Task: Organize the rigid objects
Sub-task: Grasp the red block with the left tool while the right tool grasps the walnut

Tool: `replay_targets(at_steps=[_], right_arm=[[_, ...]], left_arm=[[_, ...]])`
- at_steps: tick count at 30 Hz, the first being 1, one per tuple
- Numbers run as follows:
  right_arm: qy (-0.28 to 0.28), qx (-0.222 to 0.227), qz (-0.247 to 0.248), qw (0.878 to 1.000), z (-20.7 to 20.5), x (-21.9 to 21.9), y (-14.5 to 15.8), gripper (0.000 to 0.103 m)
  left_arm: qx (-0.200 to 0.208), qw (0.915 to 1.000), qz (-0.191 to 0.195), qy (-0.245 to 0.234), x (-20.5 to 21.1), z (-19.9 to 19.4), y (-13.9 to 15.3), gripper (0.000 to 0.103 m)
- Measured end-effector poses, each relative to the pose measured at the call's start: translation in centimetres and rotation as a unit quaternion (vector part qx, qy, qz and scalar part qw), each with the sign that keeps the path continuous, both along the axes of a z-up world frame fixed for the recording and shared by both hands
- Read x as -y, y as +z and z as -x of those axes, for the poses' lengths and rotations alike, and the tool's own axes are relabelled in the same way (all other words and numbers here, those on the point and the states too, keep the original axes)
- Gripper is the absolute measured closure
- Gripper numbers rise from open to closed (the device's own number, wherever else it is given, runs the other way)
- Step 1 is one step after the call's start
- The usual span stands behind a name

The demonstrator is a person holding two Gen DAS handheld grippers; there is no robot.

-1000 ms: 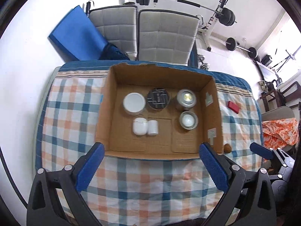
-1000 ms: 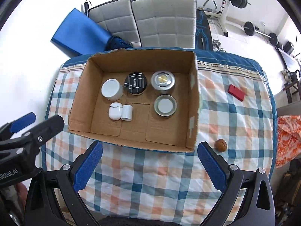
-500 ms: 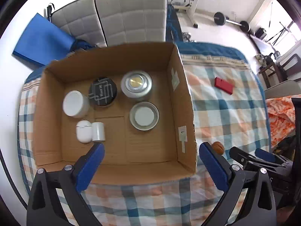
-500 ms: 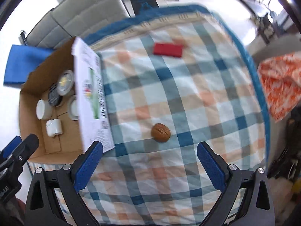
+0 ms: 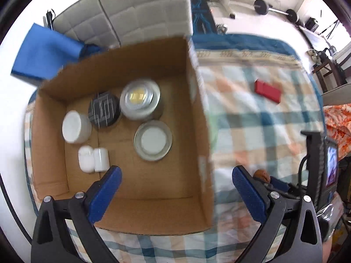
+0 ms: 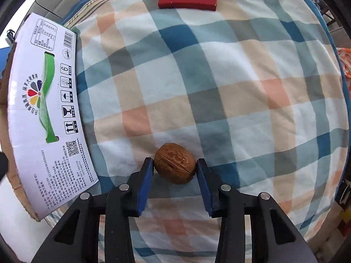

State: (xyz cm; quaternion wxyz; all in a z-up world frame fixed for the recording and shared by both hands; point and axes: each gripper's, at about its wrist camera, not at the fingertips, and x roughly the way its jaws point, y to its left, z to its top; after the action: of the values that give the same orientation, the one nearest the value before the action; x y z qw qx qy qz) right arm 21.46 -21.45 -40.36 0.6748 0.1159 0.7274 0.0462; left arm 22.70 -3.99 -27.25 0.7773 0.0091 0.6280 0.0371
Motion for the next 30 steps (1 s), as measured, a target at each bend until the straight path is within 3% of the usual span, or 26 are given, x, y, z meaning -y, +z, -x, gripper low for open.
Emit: replay_targets(at_steps=[4, 8, 18, 25, 30], right_arm=[[-0.010, 0.021, -0.004, 1.000, -0.6, 2.7, 2.5, 0.061], [-0.030, 0.037, 0.002, 0.999, -2.0, 6.5, 4.1, 0.061], [-0.083, 0.038, 0.021, 0.996, -8.8, 14.1, 2.4, 0.061], [-0.085, 0.031, 0.022, 0.996, -11.8, 15.3, 0.6, 0.061], [-0.084, 0.026, 0.018, 0.996, -13.3, 15.6, -0.4, 0.060]], left_arm=[[0.028, 0.9993, 0.009, -0.022, 3.0, -1.8, 2.5, 0.000], [0.027, 0.9983, 0.020, -0.048, 6.6, -5.0, 2.2, 0.000], [-0.058, 0.9927, 0.057, -0.088, 13.3, -13.8, -5.6, 0.000], [-0.119, 0.9854, 0.049, -0.112, 16.5, -17.6, -10.9, 0.000], [-0.140, 0.9819, 0.042, -0.120, 17.6, -18.6, -13.1, 0.002]])
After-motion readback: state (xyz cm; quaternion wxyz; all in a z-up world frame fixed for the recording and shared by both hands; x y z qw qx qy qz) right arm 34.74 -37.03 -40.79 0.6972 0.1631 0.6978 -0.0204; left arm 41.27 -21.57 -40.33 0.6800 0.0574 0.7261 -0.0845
